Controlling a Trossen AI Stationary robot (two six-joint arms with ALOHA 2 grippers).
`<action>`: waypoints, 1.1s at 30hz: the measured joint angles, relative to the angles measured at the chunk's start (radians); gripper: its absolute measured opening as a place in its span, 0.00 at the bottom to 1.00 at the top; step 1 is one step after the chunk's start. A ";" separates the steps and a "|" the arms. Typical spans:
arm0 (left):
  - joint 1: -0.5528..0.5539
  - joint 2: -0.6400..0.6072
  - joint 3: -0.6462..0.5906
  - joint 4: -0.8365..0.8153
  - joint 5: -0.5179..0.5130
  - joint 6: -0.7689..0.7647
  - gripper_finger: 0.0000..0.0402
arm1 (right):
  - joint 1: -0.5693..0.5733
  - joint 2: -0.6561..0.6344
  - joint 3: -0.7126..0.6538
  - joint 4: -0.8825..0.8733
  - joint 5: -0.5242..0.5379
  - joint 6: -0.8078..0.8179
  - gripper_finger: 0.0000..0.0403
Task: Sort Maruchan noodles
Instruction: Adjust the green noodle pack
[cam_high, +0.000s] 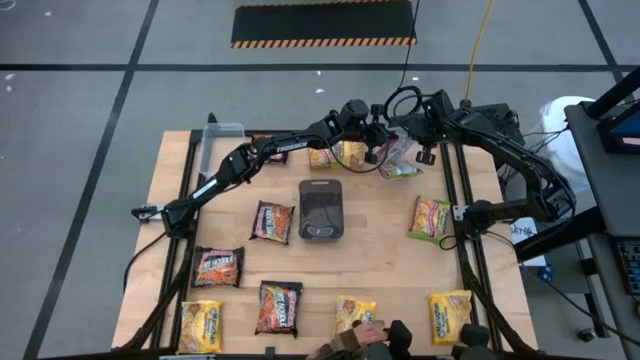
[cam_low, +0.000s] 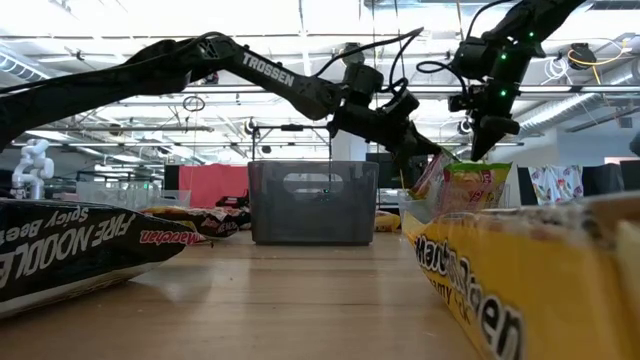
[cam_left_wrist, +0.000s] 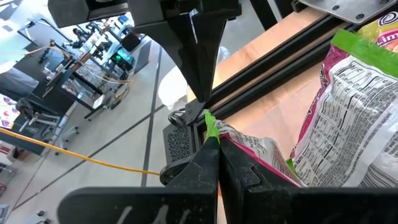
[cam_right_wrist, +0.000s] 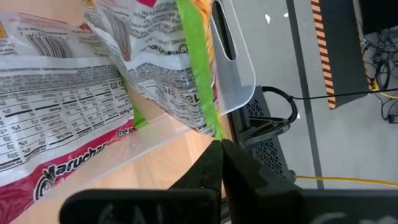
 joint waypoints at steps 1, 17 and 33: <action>0.000 0.000 0.000 0.000 0.000 0.001 0.00 | 0.000 0.000 0.000 0.006 0.000 0.000 0.00; 0.000 0.000 0.000 0.000 0.000 0.001 0.00 | 0.000 0.000 0.000 0.017 -0.005 -0.007 0.16; 0.000 0.000 0.000 0.001 0.000 0.000 0.00 | 0.000 0.042 0.000 0.029 -0.085 -0.037 0.19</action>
